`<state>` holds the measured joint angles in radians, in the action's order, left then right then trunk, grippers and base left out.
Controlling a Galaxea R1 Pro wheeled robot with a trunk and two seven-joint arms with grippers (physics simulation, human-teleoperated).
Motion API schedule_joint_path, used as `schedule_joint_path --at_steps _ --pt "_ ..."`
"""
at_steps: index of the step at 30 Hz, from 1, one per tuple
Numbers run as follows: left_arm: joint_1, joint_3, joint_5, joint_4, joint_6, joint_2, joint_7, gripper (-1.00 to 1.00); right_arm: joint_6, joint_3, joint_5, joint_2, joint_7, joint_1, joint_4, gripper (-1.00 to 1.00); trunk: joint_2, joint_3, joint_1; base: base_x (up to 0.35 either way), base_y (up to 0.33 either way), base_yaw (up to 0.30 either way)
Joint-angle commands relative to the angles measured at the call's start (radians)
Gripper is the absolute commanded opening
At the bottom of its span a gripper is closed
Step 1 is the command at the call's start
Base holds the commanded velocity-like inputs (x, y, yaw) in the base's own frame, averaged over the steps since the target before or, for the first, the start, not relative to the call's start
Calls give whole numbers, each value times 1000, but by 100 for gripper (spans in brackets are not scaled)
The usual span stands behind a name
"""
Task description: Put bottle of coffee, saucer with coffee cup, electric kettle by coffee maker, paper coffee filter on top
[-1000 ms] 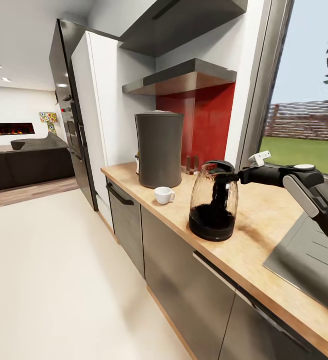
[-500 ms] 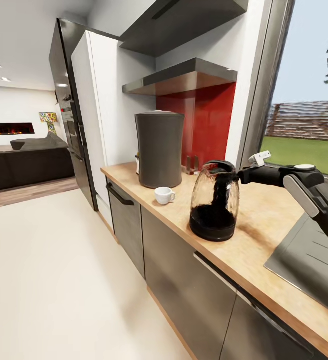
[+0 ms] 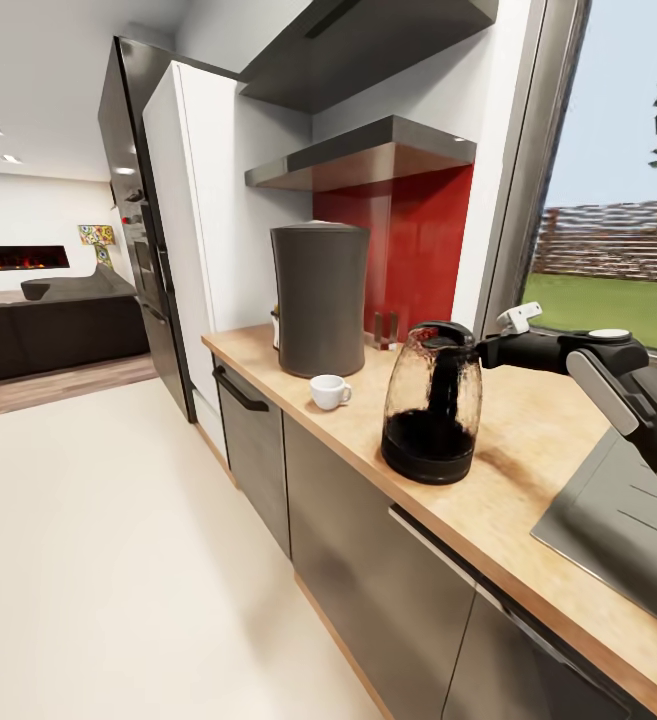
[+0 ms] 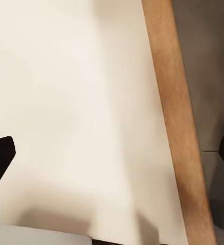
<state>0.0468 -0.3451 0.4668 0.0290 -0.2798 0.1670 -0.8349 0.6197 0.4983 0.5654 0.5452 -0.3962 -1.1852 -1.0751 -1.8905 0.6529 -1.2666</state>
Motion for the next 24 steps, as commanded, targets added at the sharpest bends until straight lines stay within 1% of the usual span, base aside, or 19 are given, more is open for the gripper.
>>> schedule_joint_path --at_steps 1,7,8,24 --pt "1 -8 -8 -1 -6 0 -3 100 3 2 2 1 0 -2 -1 100 -1 1 0 0 0 0" --pt "1 -8 -7 -1 -6 0 -3 100 3 2 2 1 0 -1 -2 100 -1 1 0 0 0 0" --pt "1 -8 -8 -1 -6 0 -3 100 3 2 2 1 0 -2 -2 -100 -1 1 0 0 0 0" --pt "1 -8 -7 -1 -7 0 -4 100 4 2 2 1 0 -1 -5 -100 -1 1 0 0 0 0"
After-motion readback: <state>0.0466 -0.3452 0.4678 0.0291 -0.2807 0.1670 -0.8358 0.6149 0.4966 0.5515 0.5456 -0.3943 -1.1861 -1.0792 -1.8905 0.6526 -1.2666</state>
